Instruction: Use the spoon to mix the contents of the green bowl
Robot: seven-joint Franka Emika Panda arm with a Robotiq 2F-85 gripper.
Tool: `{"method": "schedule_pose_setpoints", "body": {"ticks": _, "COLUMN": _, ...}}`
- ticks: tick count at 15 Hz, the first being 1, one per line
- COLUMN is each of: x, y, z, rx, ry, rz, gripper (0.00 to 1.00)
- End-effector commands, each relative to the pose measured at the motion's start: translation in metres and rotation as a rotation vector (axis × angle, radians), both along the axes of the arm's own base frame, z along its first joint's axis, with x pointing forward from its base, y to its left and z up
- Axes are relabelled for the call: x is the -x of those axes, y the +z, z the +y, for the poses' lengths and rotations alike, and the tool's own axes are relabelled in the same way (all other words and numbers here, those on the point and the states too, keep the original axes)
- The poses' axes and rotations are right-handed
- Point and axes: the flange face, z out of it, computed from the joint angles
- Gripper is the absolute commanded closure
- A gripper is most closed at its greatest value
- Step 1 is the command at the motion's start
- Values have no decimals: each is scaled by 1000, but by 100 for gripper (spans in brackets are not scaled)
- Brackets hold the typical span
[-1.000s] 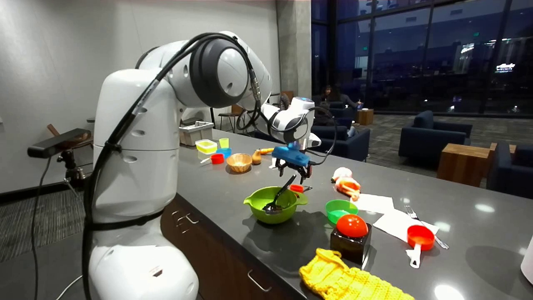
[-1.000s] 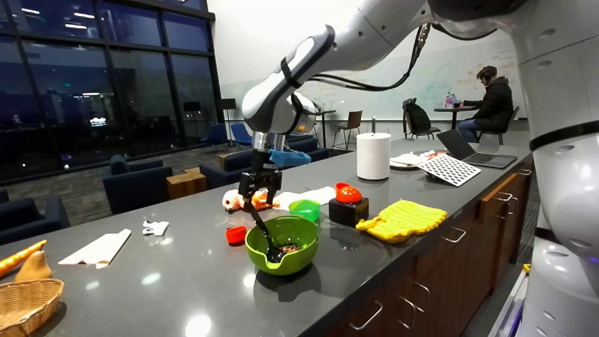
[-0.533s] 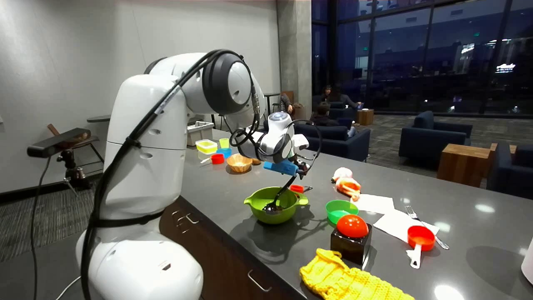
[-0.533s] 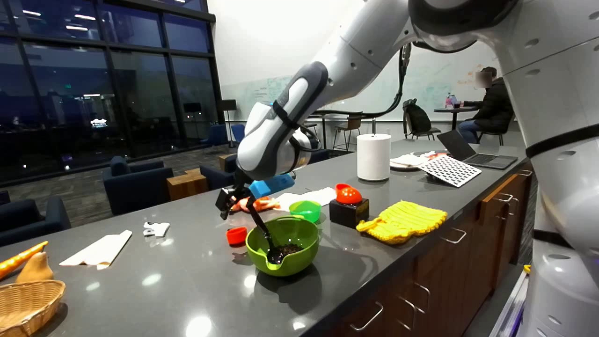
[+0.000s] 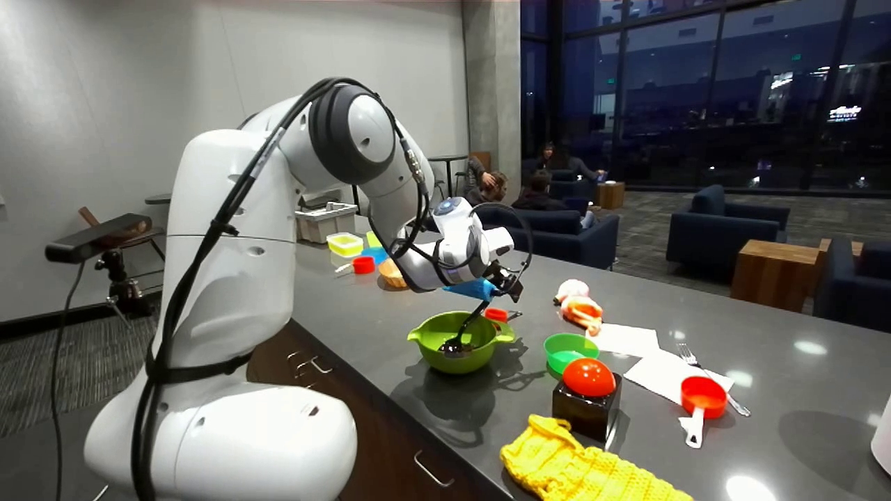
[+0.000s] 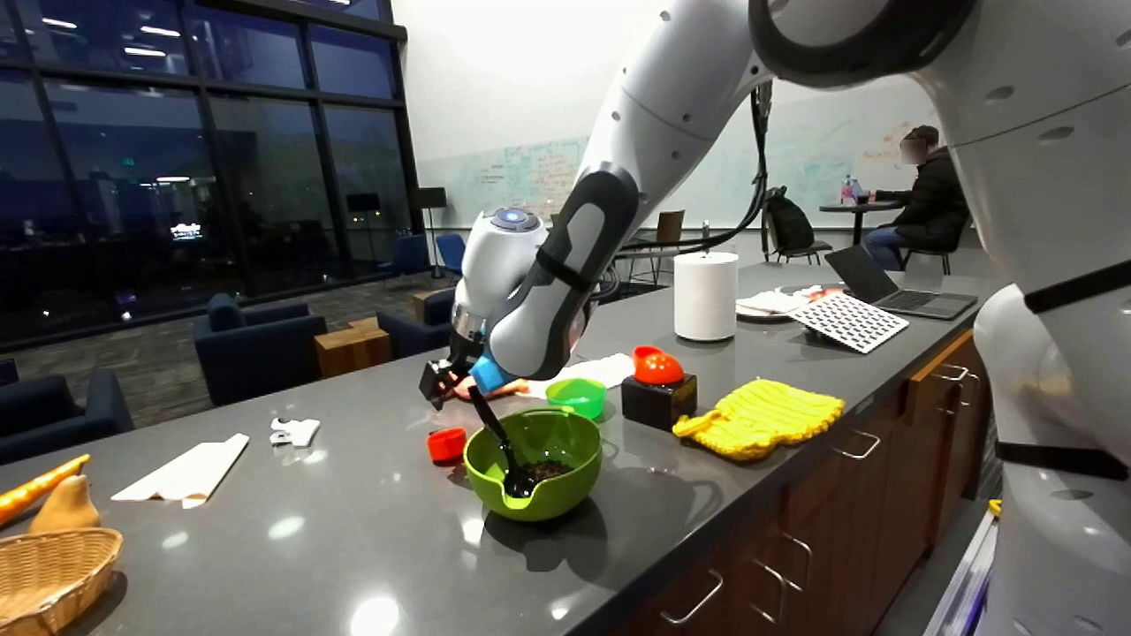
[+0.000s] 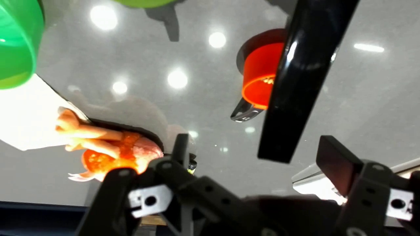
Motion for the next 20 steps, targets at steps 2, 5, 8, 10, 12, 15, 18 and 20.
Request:
{"method": "schedule_pose_setpoints", "body": {"ticks": 2, "x": 20, "y": -4, "z": 29, "rx": -51, "ry": -75, "rz": 51, "gripper": 0}}
{"method": "schedule_pose_setpoints", "body": {"ticks": 5, "x": 38, "y": -16, "z": 56, "rx": -94, "ry": -97, "rz": 88, "gripper": 0}}
{"method": "schedule_pose_setpoints", "body": {"ticks": 8, "x": 52, "y": -24, "z": 72, "rx": -101, "ry": -119, "rz": 117, "gripper": 0}}
{"method": "schedule_pose_setpoints", "body": {"ticks": 10, "x": 57, "y": -26, "z": 77, "rx": -96, "ry": -136, "rz": 134, "gripper": 0}}
{"method": "schedule_pose_setpoints", "body": {"ticks": 12, "x": 59, "y": -27, "z": 81, "rx": -87, "ry": -141, "rz": 145, "gripper": 0}}
{"method": "schedule_pose_setpoints", "body": {"ticks": 15, "x": 57, "y": -23, "z": 80, "rx": -57, "ry": -119, "rz": 163, "gripper": 0}}
{"method": "schedule_pose_setpoints", "body": {"ticks": 18, "x": 56, "y": -18, "z": 78, "rx": -30, "ry": -99, "rz": 200, "gripper": 0}}
{"method": "schedule_pose_setpoints", "body": {"ticks": 20, "x": 54, "y": -17, "z": 79, "rx": -23, "ry": -78, "rz": 223, "gripper": 0}}
